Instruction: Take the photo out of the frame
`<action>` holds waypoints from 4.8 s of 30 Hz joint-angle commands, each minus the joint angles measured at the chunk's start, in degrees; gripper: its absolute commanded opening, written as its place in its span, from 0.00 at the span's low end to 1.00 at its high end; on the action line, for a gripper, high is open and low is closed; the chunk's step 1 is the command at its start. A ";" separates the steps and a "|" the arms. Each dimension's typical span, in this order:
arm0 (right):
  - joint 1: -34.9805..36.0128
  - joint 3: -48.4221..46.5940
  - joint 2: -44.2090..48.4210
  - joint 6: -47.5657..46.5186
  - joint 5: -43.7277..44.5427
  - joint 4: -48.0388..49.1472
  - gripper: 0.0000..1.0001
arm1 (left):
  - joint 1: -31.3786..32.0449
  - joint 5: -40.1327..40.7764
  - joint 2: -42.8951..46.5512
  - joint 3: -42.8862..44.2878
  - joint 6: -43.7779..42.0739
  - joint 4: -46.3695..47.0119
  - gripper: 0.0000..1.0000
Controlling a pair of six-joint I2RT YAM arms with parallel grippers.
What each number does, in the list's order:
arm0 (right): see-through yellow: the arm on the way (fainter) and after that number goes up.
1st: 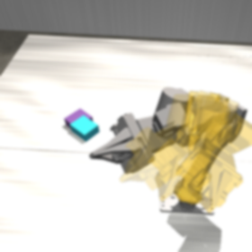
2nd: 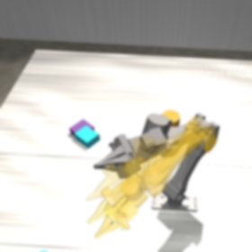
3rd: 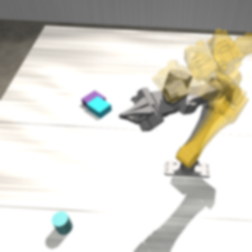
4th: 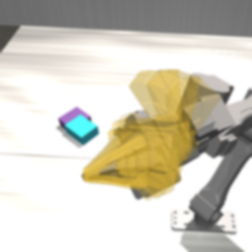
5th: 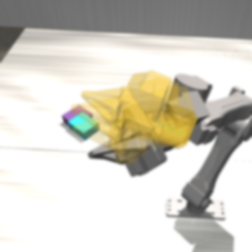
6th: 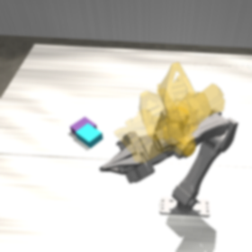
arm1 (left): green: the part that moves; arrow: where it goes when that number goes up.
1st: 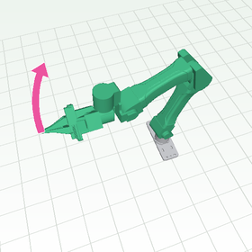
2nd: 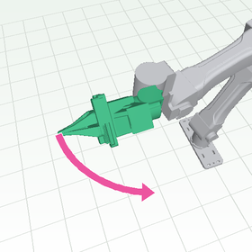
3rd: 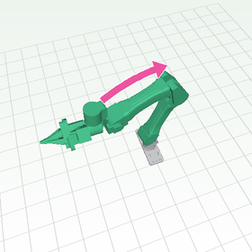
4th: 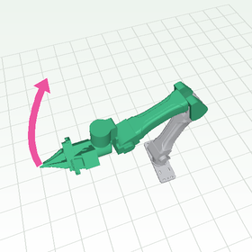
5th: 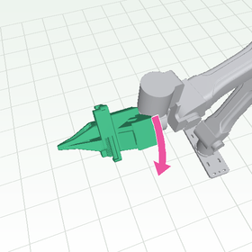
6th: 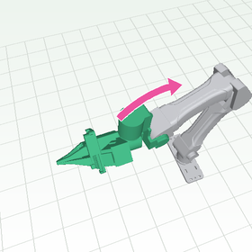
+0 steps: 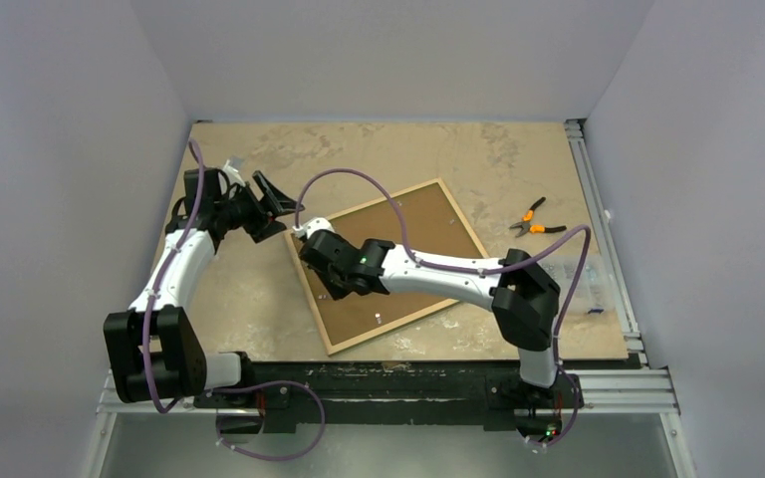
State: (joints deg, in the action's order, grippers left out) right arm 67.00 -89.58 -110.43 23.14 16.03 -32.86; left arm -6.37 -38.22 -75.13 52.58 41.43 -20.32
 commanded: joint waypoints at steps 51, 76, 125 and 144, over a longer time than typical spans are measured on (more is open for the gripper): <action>-69.34 36.01 30.46 22.38 -17.60 29.06 0.00 | 12.14 -13.53 -7.40 0.01 4.22 9.56 0.77; -83.08 22.08 0.19 25.79 -40.88 41.94 0.03 | 12.35 -14.42 -7.52 -0.45 5.13 10.89 0.77; -85.28 22.28 -2.44 17.70 -41.05 37.00 0.56 | 12.96 -14.43 -7.69 -0.70 5.17 11.44 0.77; -85.21 18.32 -1.41 12.66 -37.53 31.24 0.63 | 14.02 -14.20 -7.99 -0.56 4.76 11.18 0.77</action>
State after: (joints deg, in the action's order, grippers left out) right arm -18.28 -68.12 -111.20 37.34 -23.44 -0.27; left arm 7.09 -51.24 -82.94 52.14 46.52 -11.18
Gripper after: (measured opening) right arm 0.634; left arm 0.772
